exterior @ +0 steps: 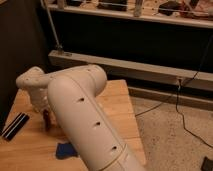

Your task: Place the pepper in the ceramic cup

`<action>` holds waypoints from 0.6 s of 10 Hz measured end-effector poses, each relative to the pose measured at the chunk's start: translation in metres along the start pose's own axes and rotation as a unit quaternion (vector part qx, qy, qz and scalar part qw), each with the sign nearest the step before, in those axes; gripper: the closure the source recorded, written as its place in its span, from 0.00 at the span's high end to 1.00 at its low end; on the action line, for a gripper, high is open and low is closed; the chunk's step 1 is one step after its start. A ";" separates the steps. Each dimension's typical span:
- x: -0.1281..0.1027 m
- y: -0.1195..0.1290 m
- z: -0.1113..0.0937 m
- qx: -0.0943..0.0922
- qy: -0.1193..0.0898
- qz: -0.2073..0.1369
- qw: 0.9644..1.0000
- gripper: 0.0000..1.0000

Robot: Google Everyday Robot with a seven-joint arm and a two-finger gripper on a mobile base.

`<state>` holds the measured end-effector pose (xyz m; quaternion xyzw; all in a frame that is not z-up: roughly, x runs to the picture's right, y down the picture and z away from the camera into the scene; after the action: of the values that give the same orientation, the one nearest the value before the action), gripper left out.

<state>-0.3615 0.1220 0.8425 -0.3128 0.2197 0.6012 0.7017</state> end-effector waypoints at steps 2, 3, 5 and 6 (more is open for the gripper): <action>0.001 0.009 -0.015 -0.018 0.000 -0.004 1.000 0.27; 0.000 0.017 -0.029 -0.031 -0.003 -0.009 0.999 0.27; -0.005 0.035 -0.063 -0.058 -0.020 -0.027 0.998 0.27; -0.008 0.041 -0.079 -0.067 -0.031 -0.036 0.997 0.27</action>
<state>-0.3979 0.0644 0.7850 -0.3481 0.1459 0.5986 0.7066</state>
